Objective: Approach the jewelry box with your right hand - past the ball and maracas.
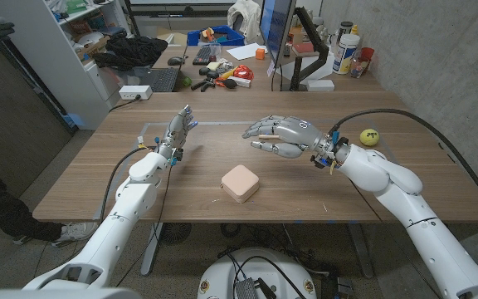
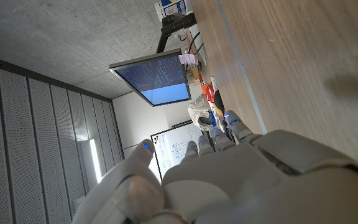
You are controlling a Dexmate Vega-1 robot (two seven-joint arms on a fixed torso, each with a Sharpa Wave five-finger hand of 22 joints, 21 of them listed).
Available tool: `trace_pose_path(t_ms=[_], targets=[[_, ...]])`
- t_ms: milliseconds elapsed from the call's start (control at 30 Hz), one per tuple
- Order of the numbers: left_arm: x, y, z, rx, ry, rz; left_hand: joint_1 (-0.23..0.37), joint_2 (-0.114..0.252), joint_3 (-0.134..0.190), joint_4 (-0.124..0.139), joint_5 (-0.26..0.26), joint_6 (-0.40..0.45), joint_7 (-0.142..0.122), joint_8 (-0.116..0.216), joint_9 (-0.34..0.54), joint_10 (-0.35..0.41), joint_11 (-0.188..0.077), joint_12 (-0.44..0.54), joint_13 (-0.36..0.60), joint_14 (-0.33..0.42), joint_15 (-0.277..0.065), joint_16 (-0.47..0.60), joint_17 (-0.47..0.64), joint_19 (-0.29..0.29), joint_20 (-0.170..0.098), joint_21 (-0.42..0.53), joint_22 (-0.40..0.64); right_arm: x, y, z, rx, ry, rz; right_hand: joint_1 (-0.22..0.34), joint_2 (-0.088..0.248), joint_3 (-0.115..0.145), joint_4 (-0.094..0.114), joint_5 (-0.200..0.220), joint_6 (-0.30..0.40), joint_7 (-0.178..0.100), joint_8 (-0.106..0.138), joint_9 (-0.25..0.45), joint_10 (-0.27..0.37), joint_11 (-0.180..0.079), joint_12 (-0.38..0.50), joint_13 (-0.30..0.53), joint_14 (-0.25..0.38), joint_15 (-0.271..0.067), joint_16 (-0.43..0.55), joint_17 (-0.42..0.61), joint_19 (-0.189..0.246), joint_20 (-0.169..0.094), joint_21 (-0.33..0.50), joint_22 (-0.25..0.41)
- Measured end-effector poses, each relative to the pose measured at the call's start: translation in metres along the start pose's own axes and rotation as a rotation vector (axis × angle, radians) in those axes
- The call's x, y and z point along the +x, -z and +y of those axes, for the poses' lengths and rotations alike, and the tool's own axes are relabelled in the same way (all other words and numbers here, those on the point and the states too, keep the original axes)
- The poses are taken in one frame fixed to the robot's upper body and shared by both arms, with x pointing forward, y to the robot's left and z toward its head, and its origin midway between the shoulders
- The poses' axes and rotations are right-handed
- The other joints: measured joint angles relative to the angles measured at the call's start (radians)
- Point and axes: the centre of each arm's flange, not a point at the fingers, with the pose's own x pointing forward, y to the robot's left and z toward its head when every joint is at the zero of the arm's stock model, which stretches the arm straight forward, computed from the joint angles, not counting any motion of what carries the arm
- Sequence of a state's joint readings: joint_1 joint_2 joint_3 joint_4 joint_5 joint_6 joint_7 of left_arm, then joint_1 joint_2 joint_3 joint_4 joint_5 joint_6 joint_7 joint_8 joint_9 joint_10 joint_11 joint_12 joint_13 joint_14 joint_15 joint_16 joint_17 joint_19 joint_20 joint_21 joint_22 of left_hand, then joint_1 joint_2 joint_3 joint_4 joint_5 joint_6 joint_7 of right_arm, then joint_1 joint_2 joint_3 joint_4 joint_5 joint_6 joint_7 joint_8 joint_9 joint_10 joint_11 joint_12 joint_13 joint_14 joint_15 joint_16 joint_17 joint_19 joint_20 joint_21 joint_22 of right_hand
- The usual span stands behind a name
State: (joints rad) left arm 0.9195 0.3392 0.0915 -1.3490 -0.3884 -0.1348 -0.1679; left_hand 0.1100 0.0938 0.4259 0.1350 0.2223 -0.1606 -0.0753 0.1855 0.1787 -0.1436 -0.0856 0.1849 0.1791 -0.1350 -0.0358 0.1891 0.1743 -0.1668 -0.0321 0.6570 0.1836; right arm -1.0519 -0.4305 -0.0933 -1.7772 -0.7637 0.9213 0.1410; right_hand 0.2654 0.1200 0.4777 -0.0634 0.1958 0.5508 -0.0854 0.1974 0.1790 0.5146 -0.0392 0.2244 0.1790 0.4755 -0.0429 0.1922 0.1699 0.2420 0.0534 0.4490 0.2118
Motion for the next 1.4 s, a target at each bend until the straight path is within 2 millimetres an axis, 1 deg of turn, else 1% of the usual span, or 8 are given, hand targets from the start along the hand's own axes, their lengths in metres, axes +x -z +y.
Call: trace_pose_path(t_ms=[100,167,333,400,467,600,1400], targets=[[0.000,0.000,0.000,-0.001,0.000,0.000,0.000,0.000,0.000,0.000,0.000,0.000,0.000,0.000,0.000,0.000,0.000,0.000,0.000,0.000,0.000,0.000,0.000,0.000,0.000,-0.003,0.000,0.002,-0.001,0.002,0.003,-0.006,-0.004,0.000,0.000,0.004,-0.004,0.000,0.000,0.000,0.000,0.000,0.003,0.003,0.000,0.000,0.005,-0.005,0.000,0.000,0.000,0.000,0.000,0.000],[0.000,0.001,0.001,-0.001,-0.001,0.000,0.000,0.000,0.000,0.000,0.000,0.000,0.000,0.000,0.000,0.000,0.000,0.000,0.000,0.000,0.000,0.000,0.000,0.000,0.000,-0.003,0.000,0.002,-0.002,0.003,0.004,-0.009,-0.006,0.000,0.000,0.004,-0.004,0.000,0.000,0.000,0.000,0.000,0.009,-0.002,0.000,0.000,0.005,-0.005,0.000,0.000,0.000,0.000,0.000,0.000],[-0.001,0.001,0.002,-0.003,-0.002,0.001,0.000,0.000,0.000,0.000,0.000,0.000,0.000,0.000,0.000,0.000,0.000,0.000,0.000,0.000,0.000,0.000,0.000,0.000,0.000,-0.003,0.000,0.005,-0.004,0.006,0.009,-0.021,-0.012,0.000,0.000,0.004,-0.004,0.000,0.000,0.000,0.000,0.000,0.009,-0.002,0.000,0.000,0.005,-0.005,0.000,0.005,0.000,0.000,0.000,0.000],[-0.001,0.002,0.002,-0.004,-0.003,0.001,0.004,0.004,0.000,0.000,0.000,0.000,0.000,0.000,0.000,0.000,0.000,0.000,0.000,0.000,0.000,0.000,0.000,0.000,0.000,-0.003,0.000,0.006,-0.004,0.008,0.011,-0.026,-0.014,0.000,0.000,0.004,-0.004,0.000,0.005,-0.006,0.000,0.000,0.009,-0.002,0.000,0.000,0.005,-0.005,-0.004,0.005,-0.004,-0.004,0.000,0.000],[-0.001,0.002,0.003,-0.005,-0.003,0.002,0.004,0.004,0.000,0.000,0.000,0.000,0.000,0.000,0.000,0.000,0.000,0.000,0.000,0.000,0.000,0.000,0.000,0.000,0.000,-0.003,0.000,0.007,-0.005,0.010,0.014,-0.033,-0.016,0.000,0.000,0.008,-0.008,0.000,0.005,-0.006,0.000,0.000,0.009,-0.002,0.000,0.000,0.005,-0.005,-0.004,0.005,-0.006,-0.005,0.000,0.000],[-0.001,0.003,0.004,-0.006,-0.003,0.003,0.004,0.004,0.000,0.000,0.000,0.000,0.000,0.000,0.000,0.000,0.000,0.000,0.000,0.000,0.000,0.000,0.000,0.000,0.000,-0.003,0.000,0.008,-0.006,0.013,0.020,-0.044,-0.019,0.000,0.000,0.008,-0.008,-0.004,0.009,-0.002,0.000,0.000,0.009,-0.002,0.000,0.000,0.005,-0.005,-0.004,0.005,-0.006,-0.005,0.000,0.000],[-0.001,0.007,0.009,-0.013,-0.004,0.006,0.004,0.004,0.000,0.000,0.000,0.000,0.000,0.000,0.000,0.000,0.000,0.000,0.000,0.000,0.000,0.000,0.000,0.000,0.000,-0.003,0.000,0.016,-0.010,0.026,0.042,-0.080,-0.029,0.000,0.000,0.017,-0.017,-0.004,0.009,-0.003,0.000,0.000,0.009,-0.002,0.000,0.000,0.005,-0.005,-0.004,0.005,-0.005,-0.005,0.000,0.000]])
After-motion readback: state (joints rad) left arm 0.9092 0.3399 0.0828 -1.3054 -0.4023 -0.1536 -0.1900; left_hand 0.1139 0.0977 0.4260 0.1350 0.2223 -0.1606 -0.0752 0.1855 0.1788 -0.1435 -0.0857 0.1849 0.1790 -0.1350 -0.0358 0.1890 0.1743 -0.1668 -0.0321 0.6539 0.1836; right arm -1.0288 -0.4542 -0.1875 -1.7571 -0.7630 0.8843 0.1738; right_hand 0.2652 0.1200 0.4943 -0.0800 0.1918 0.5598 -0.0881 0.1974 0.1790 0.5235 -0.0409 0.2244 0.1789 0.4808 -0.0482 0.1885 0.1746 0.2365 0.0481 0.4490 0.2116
